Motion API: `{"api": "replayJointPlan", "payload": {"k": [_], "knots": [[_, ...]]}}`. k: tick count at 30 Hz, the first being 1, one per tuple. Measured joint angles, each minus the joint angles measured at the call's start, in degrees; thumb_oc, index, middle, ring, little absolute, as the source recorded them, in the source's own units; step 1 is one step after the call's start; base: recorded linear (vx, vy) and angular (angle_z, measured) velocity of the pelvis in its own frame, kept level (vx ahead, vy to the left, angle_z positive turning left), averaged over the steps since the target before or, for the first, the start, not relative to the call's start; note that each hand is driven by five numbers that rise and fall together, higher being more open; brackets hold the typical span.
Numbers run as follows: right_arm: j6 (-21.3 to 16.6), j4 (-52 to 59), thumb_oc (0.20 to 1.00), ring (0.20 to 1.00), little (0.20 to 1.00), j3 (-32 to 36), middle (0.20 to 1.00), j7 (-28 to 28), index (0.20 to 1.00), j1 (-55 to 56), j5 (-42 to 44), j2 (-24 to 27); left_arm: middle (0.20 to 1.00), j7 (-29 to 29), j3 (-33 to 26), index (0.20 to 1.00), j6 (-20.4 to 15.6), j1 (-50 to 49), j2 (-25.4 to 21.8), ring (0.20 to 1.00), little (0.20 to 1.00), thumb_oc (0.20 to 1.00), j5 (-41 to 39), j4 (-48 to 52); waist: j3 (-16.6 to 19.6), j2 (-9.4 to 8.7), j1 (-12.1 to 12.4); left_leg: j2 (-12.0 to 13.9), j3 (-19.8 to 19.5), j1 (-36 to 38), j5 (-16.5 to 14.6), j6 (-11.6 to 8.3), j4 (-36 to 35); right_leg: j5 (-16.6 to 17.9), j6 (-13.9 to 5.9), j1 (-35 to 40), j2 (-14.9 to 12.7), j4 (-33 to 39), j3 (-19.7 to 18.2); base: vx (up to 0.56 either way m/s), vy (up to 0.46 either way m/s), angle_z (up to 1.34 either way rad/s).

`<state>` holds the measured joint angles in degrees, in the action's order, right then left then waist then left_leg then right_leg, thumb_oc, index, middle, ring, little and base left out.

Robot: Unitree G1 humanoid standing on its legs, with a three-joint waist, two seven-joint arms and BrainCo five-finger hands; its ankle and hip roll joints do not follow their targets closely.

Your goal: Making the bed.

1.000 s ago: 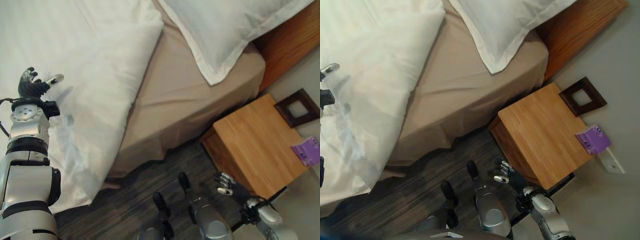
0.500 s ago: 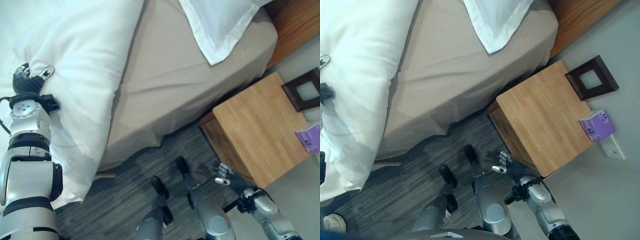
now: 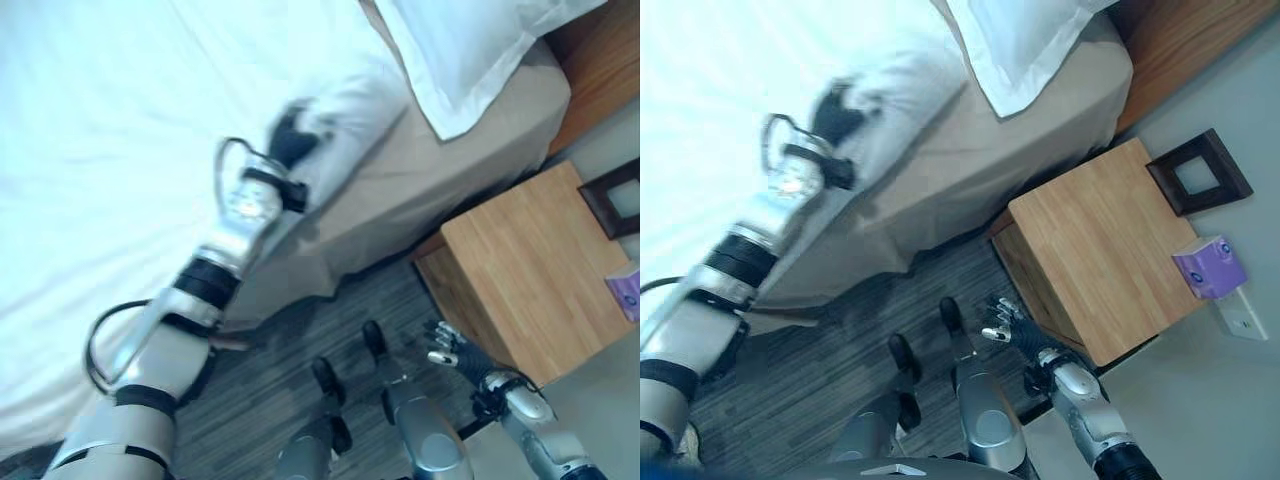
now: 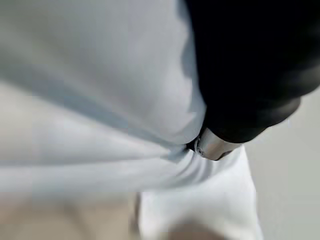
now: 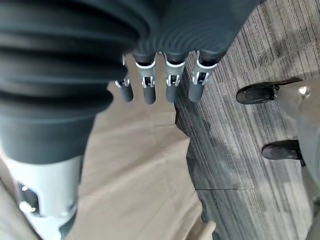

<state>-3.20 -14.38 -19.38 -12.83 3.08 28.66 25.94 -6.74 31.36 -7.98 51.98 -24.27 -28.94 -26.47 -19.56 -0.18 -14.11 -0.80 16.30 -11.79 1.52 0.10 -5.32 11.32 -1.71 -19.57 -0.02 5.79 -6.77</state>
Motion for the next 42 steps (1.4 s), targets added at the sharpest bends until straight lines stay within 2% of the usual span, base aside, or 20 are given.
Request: {"api": "replayJointPlan", "payload": {"k": [4,5,8,14,18,23,25,29,30,31,32,33,34,35,36,38,39,40,41,42], "knots": [[0.0,-0.1,1.000,1.000,1.000,-1.5,1.000,0.1,1.000,-0.6,-1.7,-0.2,0.200,-0.5,-1.2,0.200,-0.7,-6.6,2.0,0.200,0.200,0.200,-0.1,0.3,0.1,0.45,0.0,-0.1,0.1,0.9,-0.2,-0.24,0.0,-0.4,-0.51,0.9,-0.2,0.0,-0.1,0.01,0.031,0.02],[0.0,0.0,1.000,1.000,1.000,-1.4,1.000,0.1,1.000,-0.6,-1.7,-0.1,1.000,-0.5,-1.3,1.000,-0.9,-7.8,2.2,1.000,1.000,1.000,-0.1,1.0,0.1,0.48,0.0,-0.2,0.2,1.0,-0.2,-0.30,0.0,-0.4,-0.52,0.9,-0.2,0.0,-0.2,0.00,0.000,0.00],[0.0,-0.1,1.000,1.000,1.000,-1.2,1.000,0.1,1.000,-0.5,-1.8,0.1,1.000,0.6,-0.7,1.000,-0.6,-11.4,1.6,1.000,1.000,1.000,-0.1,5.1,0.4,0.95,-0.1,-0.3,0.5,1.1,-0.3,-0.33,0.0,-0.4,-0.54,1.0,-0.3,0.0,-0.6,0.03,0.021,-0.05],[0.1,-0.1,1.000,1.000,1.000,-0.7,1.000,-0.2,1.000,-0.3,-1.8,0.1,1.000,11.3,4.7,1.000,1.9,-12.8,-1.8,1.000,1.000,1.000,-0.2,13.4,0.6,1.35,-0.9,-0.2,0.9,2.9,-0.4,-0.51,0.0,-0.5,-0.63,2.5,-0.1,0.0,-1.2,0.02,0.000,-0.06],[0.2,-0.1,1.000,1.000,1.000,1.0,1.000,-0.4,1.000,1.8,-1.9,0.6,1.000,14.3,4.9,1.000,2.3,-14.3,-3.0,1.000,1.000,1.000,-5.4,25.3,2.2,4.08,-1.2,0.0,0.3,3.0,-0.6,-0.81,-0.3,-1.0,-0.85,2.8,-0.1,0.0,-0.7,0.03,-0.017,0.05],[0.2,-2.5,1.000,1.000,1.000,1.2,1.000,-1.1,1.000,3.0,-3.6,2.3,1.000,18.4,7.8,1.000,1.9,-14.2,0.1,1.000,1.000,1.000,-11.1,34.8,4.2,7.26,-1.2,0.0,-0.8,4.0,-0.8,-1.01,-0.3,-1.4,-0.68,4.2,-0.1,0.0,0.2,0.02,-0.005,0.10],[0.0,-3.9,1.000,1.000,1.000,1.6,1.000,-1.1,1.000,3.5,-3.5,1.7,1.000,19.6,8.8,1.000,1.9,-14.4,0.6,1.000,1.000,1.000,-12.5,36.4,4.5,7.77,-1.3,0.1,-1.0,4.1,-0.9,-1.06,-0.3,-1.7,-0.33,4.4,-0.1,0.0,0.3,0.01,0.003,0.02],[1.1,-11.9,1.000,1.000,1.000,9.3,1.000,5.9,1.000,2.0,-0.6,-3.1,1.000,20.7,5.7,1.000,2.3,-24.2,1.6,1.000,1.000,1.000,-19.8,44.5,5.0,8.50,-1.0,0.3,-1.2,5.3,-1.0,-1.17,-0.3,-1.8,-0.21,5.6,0.2,0.0,0.4,0.03,0.000,-0.01],[1.1,-10.7,0.464,0.464,0.464,12.3,0.464,7.8,0.464,2.0,0.2,-3.6,1.000,20.7,3.7,1.000,2.2,-27.7,1.5,1.000,1.000,1.000,-21.1,46.3,5.1,8.61,-1.1,0.4,-1.2,5.5,-1.1,-1.22,-0.3,-1.7,-0.22,5.8,0.2,0.1,0.3,0.07,0.007,-0.02],[0.7,-7.2,0.200,0.200,0.200,16.5,0.200,11.7,0.200,-0.1,1.1,-1.5,1.000,20.8,0.4,1.000,2.3,-31.7,0.0,1.000,1.000,1.000,-22.7,47.2,5.2,8.78,0.5,0.4,-1.3,5.8,-1.1,-1.10,-0.4,-2.0,-0.12,6.1,0.2,0.0,0.6,0.08,0.013,-0.08],[0.6,-2.9,0.200,0.200,0.200,20.6,0.200,13.7,0.200,-2.1,1.0,-0.7,1.000,20.9,-4.0,1.000,2.5,-35.7,-1.4,1.000,1.000,1.000,-22.7,48.3,5.4,9.00,0.6,0.4,-1.0,6.0,-1.4,-0.88,-0.4,-2.0,-0.12,6.2,0.2,0.0,0.4,0.03,0.003,-0.04],[-1.5,-0.7,0.200,0.200,0.200,25.0,0.200,16.5,0.200,-5.8,1.0,-0.1,1.000,20.5,-8.0,1.000,2.0,-40.1,-2.4,1.000,1.000,1.000,-23.1,48.2,5.7,9.38,0.7,0.4,-1.2,6.2,-1.4,-0.87,-0.4,-1.9,-0.10,6.5,0.2,0.0,0.6,0.00,0.000,0.00],[-2.8,-0.5,0.200,0.200,0.200,27.4,0.200,19.2,0.200,-10.7,1.0,1.4,1.000,20.3,-10.3,1.000,1.8,-43.1,-2.8,1.000,1.000,1.000,-25.0,47.0,5.7,9.46,1.0,0.4,-1.2,6.8,-1.4,-0.86,-0.4,-1.9,-0.10,7.1,0.2,0.0,0.7,0.01,-0.002,0.14],[-6.3,-0.5,0.200,0.200,0.200,28.4,0.200,22.4,0.200,-16.2,0.9,5.3,1.000,19.3,-10.6,1.000,1.8,-45.0,-3.5,1.000,1.000,1.000,-26.7,45.3,6.4,9.47,2.7,0.4,-1.4,6.9,-1.1,-1.07,-0.3,-2.1,-0.04,7.2,0.1,0.2,0.8,0.01,-0.005,0.18],[-7.4,1.9,0.200,0.200,0.200,25.6,0.200,25.3,0.200,-27.8,0.7,5.3,1.000,18.4,-9.3,1.000,1.8,-49.4,-2.9,1.000,1.000,1.000,-27.2,43.9,7.9,9.25,5.6,0.6,-1.9,6.8,-1.0,-0.86,-0.3,-2.0,-0.13,7.3,0.3,0.0,1.5,-0.02,-0.048,0.19],[-7.0,10.1,0.200,0.200,0.200,20.1,0.200,26.6,0.200,-31.6,0.9,2.9,1.000,17.4,-14.0,1.000,1.6,-57.4,0.9,1.000,1.000,1.000,-28.9,43.3,8.5,9.74,7.5,0.7,-2.5,7.0,-0.9,-0.53,-0.3,-2.3,-0.17,8.0,0.3,0.0,2.2,-0.03,-0.071,0.10],[-8.9,20.7,0.200,0.200,0.200,5.3,0.200,24.9,0.200,-39.2,4.1,0.1,1.000,14.4,-19.7,1.000,1.3,-66.1,5.6,1.000,1.000,1.000,-31.5,38.9,8.9,9.55,9.5,1.3,-2.7,8.0,-1.1,-0.74,0.0,-2.1,0.45,9.0,0.9,0.0,2.6,0.00,-0.036,0.33],[-9.6,20.0,0.200,0.200,0.200,2.3,0.200,21.8,0.200,-41.1,4.0,-1.9,1.000,13.1,-18.6,1.000,1.9,-65.8,2.7,1.000,1.000,1.000,-31.8,37.6,9.4,8.60,11.0,1.5,-3.7,8.4,-0.9,-0.68,0.0,-2.7,0.90,9.7,1.0,0.0,3.4,0.00,-0.035,0.58],[-9.3,13.8,0.200,0.200,0.200,1.9,0.200,20.6,0.200,-41.4,6.0,-7.7,1.000,13.2,-16.6,1.000,2.0,-64.2,-1.5,1.000,1.000,1.000,-31.8,38.3,10.4,6.58,14.2,1.8,-5.0,8.2,-0.7,-0.76,0.0,-3.1,1.04,9.8,1.2,0.0,4.8,-0.01,-0.021,0.60],[-8.1,8.5,0.200,0.200,0.200,2.0,0.200,19.8,0.200,-40.3,8.0,-9.6,1.000,13.2,-15.9,1.000,2.0,-62.8,-2.1,1.000,1.000,1.000,-31.8,38.4,10.7,6.02,14.8,1.6,-5.2,8.1,-0.7,-0.76,0.0,-3.2,0.93,9.8,0.9,0.1,5.0,-0.03,-0.033,0.29]]}}
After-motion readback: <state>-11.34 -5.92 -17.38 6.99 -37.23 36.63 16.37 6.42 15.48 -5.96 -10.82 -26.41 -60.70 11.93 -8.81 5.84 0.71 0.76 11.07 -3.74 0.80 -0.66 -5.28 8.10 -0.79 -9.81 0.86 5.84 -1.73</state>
